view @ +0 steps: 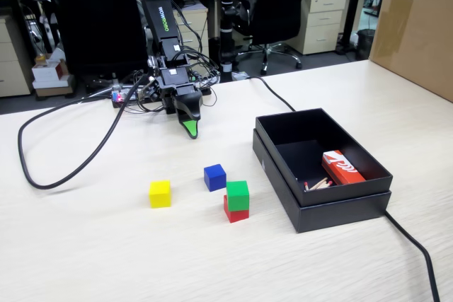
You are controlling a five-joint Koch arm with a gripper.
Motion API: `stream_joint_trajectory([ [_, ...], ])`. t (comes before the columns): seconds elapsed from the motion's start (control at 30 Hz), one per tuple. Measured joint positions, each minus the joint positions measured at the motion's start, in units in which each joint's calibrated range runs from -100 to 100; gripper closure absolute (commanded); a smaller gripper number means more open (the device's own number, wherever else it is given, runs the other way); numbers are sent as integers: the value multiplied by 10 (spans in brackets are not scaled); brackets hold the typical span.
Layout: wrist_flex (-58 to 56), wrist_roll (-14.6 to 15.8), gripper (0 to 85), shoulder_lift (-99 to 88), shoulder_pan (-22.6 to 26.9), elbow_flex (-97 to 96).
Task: Put the green cube on top of the red cube
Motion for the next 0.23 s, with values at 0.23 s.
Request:
stream_joint_trajectory([
  [0.23,0,0,368,0,0,0],
])
